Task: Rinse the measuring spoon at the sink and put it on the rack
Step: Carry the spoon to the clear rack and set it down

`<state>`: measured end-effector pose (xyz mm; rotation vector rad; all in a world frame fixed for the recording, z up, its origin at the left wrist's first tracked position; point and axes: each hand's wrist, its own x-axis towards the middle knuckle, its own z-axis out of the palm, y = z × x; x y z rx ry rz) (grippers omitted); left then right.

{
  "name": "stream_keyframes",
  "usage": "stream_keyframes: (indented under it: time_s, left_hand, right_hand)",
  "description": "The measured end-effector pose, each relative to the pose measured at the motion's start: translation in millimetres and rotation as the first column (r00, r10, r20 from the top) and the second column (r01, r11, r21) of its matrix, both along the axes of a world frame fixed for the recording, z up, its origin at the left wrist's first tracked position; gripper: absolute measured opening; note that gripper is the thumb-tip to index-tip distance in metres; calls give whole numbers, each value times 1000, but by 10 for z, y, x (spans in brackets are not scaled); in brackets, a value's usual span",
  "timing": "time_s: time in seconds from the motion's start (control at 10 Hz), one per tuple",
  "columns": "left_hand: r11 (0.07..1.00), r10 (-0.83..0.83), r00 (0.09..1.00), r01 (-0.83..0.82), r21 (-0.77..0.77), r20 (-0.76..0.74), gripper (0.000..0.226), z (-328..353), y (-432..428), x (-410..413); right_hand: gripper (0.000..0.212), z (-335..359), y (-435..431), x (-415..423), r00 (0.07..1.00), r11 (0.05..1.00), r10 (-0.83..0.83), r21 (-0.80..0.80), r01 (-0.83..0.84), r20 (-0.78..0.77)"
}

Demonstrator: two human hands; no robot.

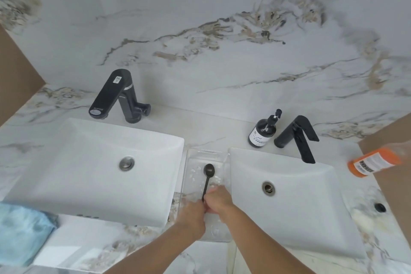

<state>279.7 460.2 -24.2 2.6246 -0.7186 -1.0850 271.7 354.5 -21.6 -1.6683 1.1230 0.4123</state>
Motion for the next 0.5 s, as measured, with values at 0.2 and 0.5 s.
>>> stream_keyframes:
  time_s: [0.2, 0.5]
  left_hand:
    - [998, -56, 998, 56, 1, 15, 42, -12, -44, -52]
    - [999, -25, 996, 28, -32, 82, 38, 57, -166, -93]
  right_hand:
    - [26, -26, -28, -178, 995, 998, -58, -13, 60, 83]
    - [20, 123, -160, -506, 947, 970, -215, 167, 178, 237]
